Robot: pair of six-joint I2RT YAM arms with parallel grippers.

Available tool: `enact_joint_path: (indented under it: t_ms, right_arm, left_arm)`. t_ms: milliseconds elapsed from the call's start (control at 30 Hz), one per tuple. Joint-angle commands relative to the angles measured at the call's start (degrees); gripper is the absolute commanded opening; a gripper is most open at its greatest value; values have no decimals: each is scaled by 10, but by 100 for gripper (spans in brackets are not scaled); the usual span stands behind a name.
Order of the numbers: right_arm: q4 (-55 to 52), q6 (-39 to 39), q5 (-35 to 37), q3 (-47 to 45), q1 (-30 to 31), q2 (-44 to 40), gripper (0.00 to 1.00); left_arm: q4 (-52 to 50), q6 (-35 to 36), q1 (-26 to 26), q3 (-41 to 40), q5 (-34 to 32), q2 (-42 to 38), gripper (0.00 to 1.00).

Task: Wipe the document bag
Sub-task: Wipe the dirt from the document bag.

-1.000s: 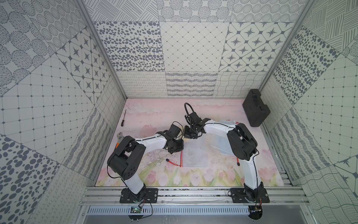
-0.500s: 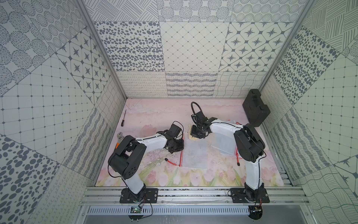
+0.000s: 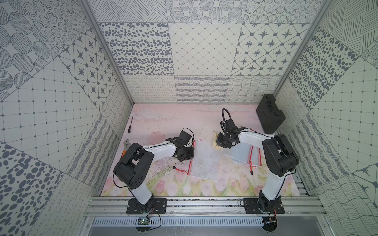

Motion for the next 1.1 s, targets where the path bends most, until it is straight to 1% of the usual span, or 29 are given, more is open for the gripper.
enact_joint_path:
  t_ms: [0,67,200,267,333,433,500,633,700,733,800,867,1000,1067]
  right_arm:
    - [-37,-8,31,-6,37,18,0]
    - [-37,2,31,27,79,40,0]
    - [-43,22,11,137,169,122,0]
    - [-42,34,1,177,196,154,0]
    - [-17,49,-19,172,200,163,0]
    - [9,58,-17,106,175,129,0]
    - [6,47,-5,51,143,95,0]
    - [0,22,20,-74,57,2,0]
    - [-9,11,29,-108,33,-27,0]
    - [-15,8,34,-113,32,-36,0]
    - [-18,11,31,-113,45,-41,0]
    - [-9,27,30,-98,75,-30,0]
    - [2,55,17,-13,163,36,0]
    - [3,64,8,32,195,68,0]
  left_arm:
    - [-40,1,-3,5,-20,10,0]
    - [-39,0,-3,6,-19,14,0]
    - [-37,-2,-2,8,-16,17,0]
    - [-41,-1,-3,8,-17,17,0]
    - [-43,0,-3,8,-19,15,0]
    - [-48,2,-3,9,-24,12,0]
    - [-48,3,-3,8,-26,11,0]
    - [-44,-1,-3,6,-27,14,0]
    - [-40,-3,-3,6,-25,15,0]
    - [-38,-4,-3,6,-25,17,0]
    - [-38,-6,-3,8,-26,18,0]
    - [-37,-11,-3,10,-26,21,0]
    - [-37,-16,-3,16,-25,26,0]
    - [-40,-15,-3,18,-26,28,0]
